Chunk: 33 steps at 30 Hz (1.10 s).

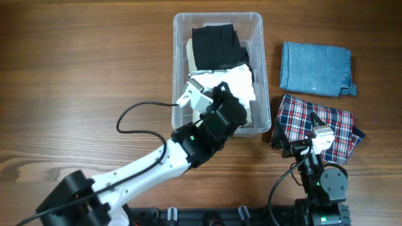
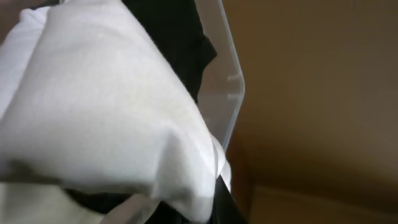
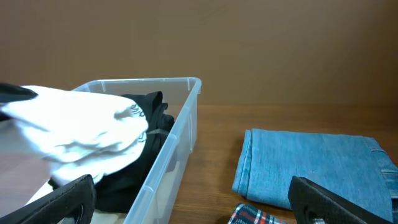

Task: Pack container
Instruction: 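Lift the white shirt with the left gripper and place it into the container, then push the white shirt down into the container with the left gripper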

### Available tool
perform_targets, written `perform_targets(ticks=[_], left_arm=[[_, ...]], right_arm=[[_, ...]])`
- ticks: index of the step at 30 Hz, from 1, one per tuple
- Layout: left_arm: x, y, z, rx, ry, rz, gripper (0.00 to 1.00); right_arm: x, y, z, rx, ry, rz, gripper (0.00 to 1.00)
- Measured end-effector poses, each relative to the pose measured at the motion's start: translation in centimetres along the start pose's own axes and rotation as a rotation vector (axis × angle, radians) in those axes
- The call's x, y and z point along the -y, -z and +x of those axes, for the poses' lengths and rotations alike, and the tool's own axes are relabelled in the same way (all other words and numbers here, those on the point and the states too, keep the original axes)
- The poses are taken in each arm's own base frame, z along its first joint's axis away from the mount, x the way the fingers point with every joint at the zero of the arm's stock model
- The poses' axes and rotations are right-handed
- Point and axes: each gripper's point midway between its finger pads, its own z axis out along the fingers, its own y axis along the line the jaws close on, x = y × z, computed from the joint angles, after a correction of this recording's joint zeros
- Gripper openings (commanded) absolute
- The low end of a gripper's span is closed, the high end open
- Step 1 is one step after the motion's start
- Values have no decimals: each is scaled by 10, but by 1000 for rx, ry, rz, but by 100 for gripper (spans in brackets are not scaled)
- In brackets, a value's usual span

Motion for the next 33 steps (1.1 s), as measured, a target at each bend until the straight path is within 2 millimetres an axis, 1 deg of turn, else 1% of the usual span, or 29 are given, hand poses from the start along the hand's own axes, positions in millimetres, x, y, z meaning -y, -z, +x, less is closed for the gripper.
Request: perform_targets(ticks=[3, 5, 8, 11, 12, 14, 17, 18, 19, 23, 29, 32, 33], left_arm=[[-1, -6, -8, 18, 16, -5, 4], [-3, -9, -10, 9, 21, -15, 4], [-17, -9, -8, -12, -8, -68, 4], [-26, -8, -3, -41, -26, -103, 4], [-26, -8, -1, -54, -27, -106, 7], [-27, -8, 3, -77, -26, -109, 22], [-30, -7, 10, -118, -22, -122, 22], [-31, -6, 12, -131, -23, -126, 24], [-32, -6, 13, -139, -23, -129, 29], [-37, -3, 28, -228, -23, -153, 38], [-39, 4, 49, -355, -14, -170, 41], [-44, 8, 57, -406, -17, -190, 39], [-47, 10, 58, -418, -22, -204, 36]], right_arm=[[0, 0, 0, 0, 0, 0, 100], [0, 0, 0, 0, 0, 0, 100], [0, 0, 0, 0, 0, 0, 100], [0, 0, 0, 0, 0, 0, 100], [0, 0, 0, 0, 0, 0, 100], [0, 0, 0, 0, 0, 0, 100], [0, 0, 0, 0, 0, 0, 100], [0, 0, 0, 0, 0, 0, 100], [0, 0, 0, 0, 0, 0, 100], [0, 0, 0, 0, 0, 0, 100], [0, 0, 0, 0, 0, 0, 100], [0, 0, 0, 0, 0, 0, 100], [0, 0, 0, 0, 0, 0, 100]])
